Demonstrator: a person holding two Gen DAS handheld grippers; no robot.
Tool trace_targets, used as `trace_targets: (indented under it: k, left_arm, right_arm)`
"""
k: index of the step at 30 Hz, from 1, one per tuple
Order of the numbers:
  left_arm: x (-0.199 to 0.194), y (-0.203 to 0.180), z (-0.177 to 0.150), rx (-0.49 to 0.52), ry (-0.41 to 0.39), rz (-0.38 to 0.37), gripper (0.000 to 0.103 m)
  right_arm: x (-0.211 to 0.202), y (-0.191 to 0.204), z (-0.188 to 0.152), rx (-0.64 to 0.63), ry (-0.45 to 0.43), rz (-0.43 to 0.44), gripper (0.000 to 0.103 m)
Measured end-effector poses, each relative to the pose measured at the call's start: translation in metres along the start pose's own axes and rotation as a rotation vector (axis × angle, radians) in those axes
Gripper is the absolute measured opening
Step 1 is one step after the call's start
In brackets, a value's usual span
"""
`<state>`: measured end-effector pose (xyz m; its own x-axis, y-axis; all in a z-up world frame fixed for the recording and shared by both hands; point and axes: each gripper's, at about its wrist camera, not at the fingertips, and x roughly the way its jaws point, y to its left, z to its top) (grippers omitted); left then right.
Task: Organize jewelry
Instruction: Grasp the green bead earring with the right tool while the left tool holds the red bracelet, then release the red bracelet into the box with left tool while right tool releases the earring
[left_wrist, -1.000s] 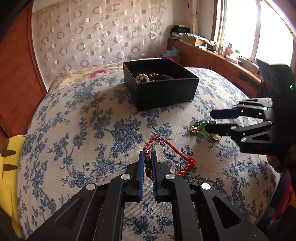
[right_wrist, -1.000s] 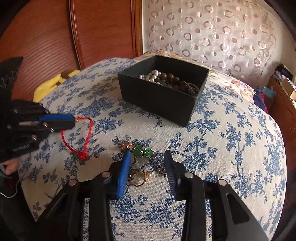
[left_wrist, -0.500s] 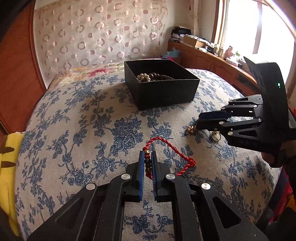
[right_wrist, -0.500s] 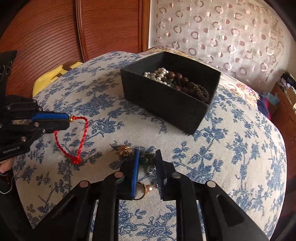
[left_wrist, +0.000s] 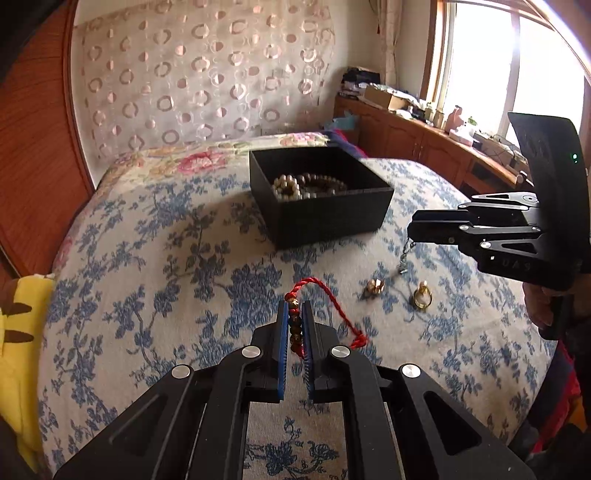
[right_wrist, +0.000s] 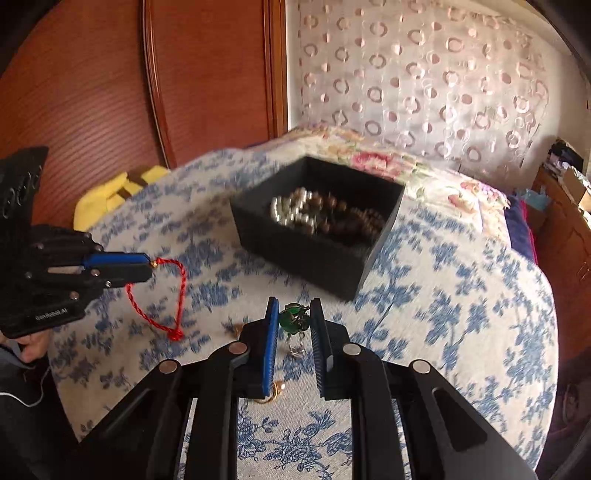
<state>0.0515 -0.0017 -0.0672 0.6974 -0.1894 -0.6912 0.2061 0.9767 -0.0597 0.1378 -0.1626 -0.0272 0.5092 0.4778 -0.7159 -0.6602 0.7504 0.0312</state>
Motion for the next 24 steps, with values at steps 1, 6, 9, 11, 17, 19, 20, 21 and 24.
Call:
trace_targets:
  k: [1, 6, 9, 11, 17, 19, 20, 21, 24]
  left_arm:
    - [-0.001, 0.0, 0.003, 0.001, -0.006, 0.0, 0.006]
    - [-0.007, 0.0, 0.019, 0.01, -0.043, 0.006, 0.006]
    - [-0.01, 0.001, 0.027, 0.013, -0.06, 0.009, 0.006]
    - [-0.01, 0.001, 0.03, 0.013, -0.063, 0.009, 0.006]
    - [-0.012, 0.0, 0.04, 0.022, -0.083, 0.013, 0.006]
    - [-0.014, 0.001, 0.046, 0.026, -0.093, 0.015, 0.006]
    - [-0.016, 0.001, 0.049, 0.028, -0.102, 0.014, 0.006]
    - [-0.017, 0.001, 0.052, 0.029, -0.106, 0.014, 0.006]
    - [-0.021, 0.004, 0.062, 0.034, -0.128, 0.013, 0.006]
  right_arm:
    - [-0.003, -0.001, 0.003, 0.001, -0.009, 0.0, 0.018]
    - [-0.014, -0.005, 0.02, 0.001, -0.049, -0.009, 0.017]
    - [-0.016, -0.006, 0.027, -0.002, -0.06, -0.001, 0.017]
    - [-0.018, -0.007, 0.029, -0.001, -0.067, 0.001, 0.017]
    - [-0.023, -0.009, 0.044, -0.01, -0.091, -0.011, 0.017]
    - [-0.025, -0.01, 0.051, -0.015, -0.101, -0.016, 0.017]
    - [-0.027, -0.011, 0.056, -0.02, -0.109, -0.018, 0.017]
    - [-0.029, -0.012, 0.06, -0.022, -0.116, -0.019, 0.017]
    - [-0.031, -0.015, 0.072, -0.028, -0.136, -0.021, 0.017]
